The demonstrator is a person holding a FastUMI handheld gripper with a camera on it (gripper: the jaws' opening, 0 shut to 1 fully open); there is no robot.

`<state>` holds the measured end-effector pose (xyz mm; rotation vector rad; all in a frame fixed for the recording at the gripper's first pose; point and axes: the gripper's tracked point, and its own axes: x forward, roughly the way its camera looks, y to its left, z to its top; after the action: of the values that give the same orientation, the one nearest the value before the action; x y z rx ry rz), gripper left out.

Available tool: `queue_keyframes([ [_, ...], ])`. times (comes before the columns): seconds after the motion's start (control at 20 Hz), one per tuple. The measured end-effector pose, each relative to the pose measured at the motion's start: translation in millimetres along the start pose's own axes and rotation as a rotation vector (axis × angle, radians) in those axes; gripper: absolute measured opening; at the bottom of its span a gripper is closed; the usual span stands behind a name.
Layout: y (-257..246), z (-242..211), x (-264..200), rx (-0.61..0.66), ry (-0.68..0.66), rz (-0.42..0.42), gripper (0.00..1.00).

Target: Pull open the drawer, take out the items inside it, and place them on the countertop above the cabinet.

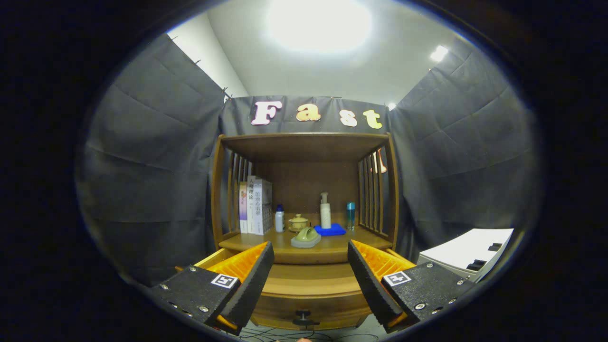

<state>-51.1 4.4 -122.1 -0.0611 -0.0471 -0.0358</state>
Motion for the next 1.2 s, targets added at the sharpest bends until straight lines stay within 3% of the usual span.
queue_keyframes([
  [0.45,-11.2,-101.3,-10.4,-0.03,0.163,-0.037,0.96],
  [0.6,-3.7,-131.6,-8.7,-0.025,0.238,0.0,0.96],
  [0.95,11.1,-150.5,13.5,-0.063,0.276,0.05,0.96],
  [1.2,7.5,-147.1,27.6,-0.055,0.248,0.022,0.95],
])
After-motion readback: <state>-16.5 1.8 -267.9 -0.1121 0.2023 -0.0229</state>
